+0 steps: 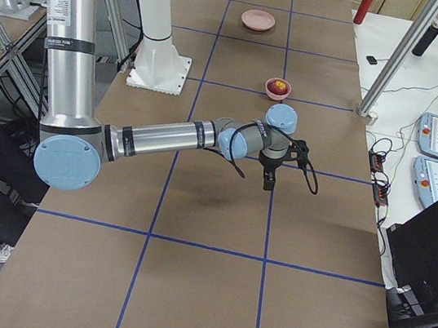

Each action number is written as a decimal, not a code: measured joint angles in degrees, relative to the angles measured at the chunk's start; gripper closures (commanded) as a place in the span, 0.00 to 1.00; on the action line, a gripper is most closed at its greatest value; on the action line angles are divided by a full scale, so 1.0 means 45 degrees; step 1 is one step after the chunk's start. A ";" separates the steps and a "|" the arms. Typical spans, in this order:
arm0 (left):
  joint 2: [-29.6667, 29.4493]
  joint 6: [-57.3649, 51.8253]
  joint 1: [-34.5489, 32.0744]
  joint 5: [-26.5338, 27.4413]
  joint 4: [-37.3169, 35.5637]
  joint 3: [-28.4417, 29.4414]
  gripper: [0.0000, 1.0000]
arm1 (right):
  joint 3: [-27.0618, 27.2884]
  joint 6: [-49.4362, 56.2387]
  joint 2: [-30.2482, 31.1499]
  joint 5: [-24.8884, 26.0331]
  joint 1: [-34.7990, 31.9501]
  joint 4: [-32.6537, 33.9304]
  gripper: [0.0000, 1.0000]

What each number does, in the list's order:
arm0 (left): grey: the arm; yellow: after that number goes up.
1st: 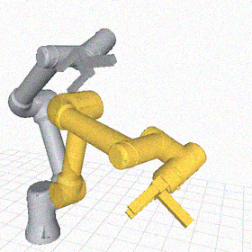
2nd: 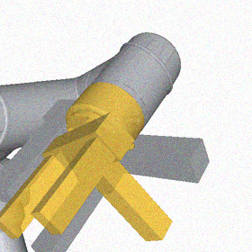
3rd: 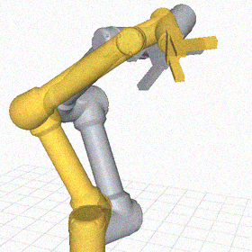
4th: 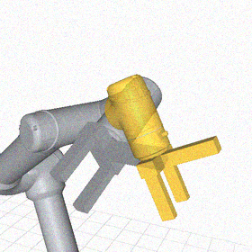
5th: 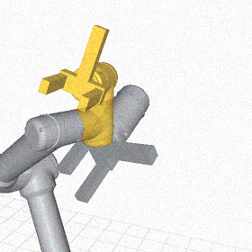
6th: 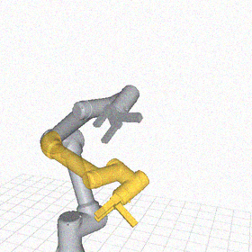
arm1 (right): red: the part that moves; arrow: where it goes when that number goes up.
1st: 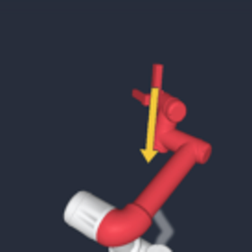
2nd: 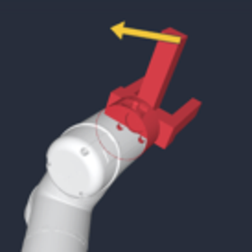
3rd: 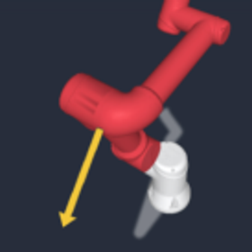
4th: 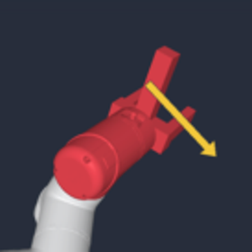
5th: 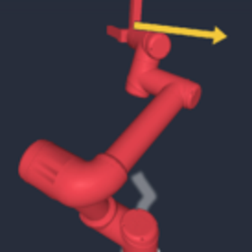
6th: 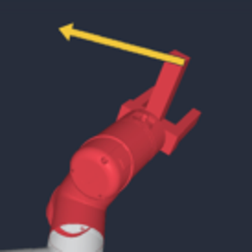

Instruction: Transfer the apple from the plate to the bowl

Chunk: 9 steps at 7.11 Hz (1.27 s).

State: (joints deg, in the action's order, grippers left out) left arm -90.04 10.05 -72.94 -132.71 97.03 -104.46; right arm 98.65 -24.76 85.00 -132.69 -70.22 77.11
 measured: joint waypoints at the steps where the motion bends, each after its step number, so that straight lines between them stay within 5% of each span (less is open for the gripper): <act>1: 0.0006 -0.0009 0.0003 0.0000 0.0000 0.0022 0.02 | -0.0015 0.0172 -0.0006 0.0082 0.0022 0.0203 0.00; 5: 0.0023 -0.0010 0.0015 0.0016 0.0001 0.0078 0.02 | -0.0028 0.2175 -0.1310 0.0356 -0.0244 0.3567 0.00; 9: -0.0090 0.0068 0.0018 0.0038 0.0001 0.0015 0.02 | 0.0088 0.2586 -0.1532 0.0436 -0.0329 0.4036 0.00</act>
State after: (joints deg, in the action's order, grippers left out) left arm -90.44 10.36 -72.86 -132.54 97.03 -104.39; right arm 99.05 -13.12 78.11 -130.72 -71.69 95.27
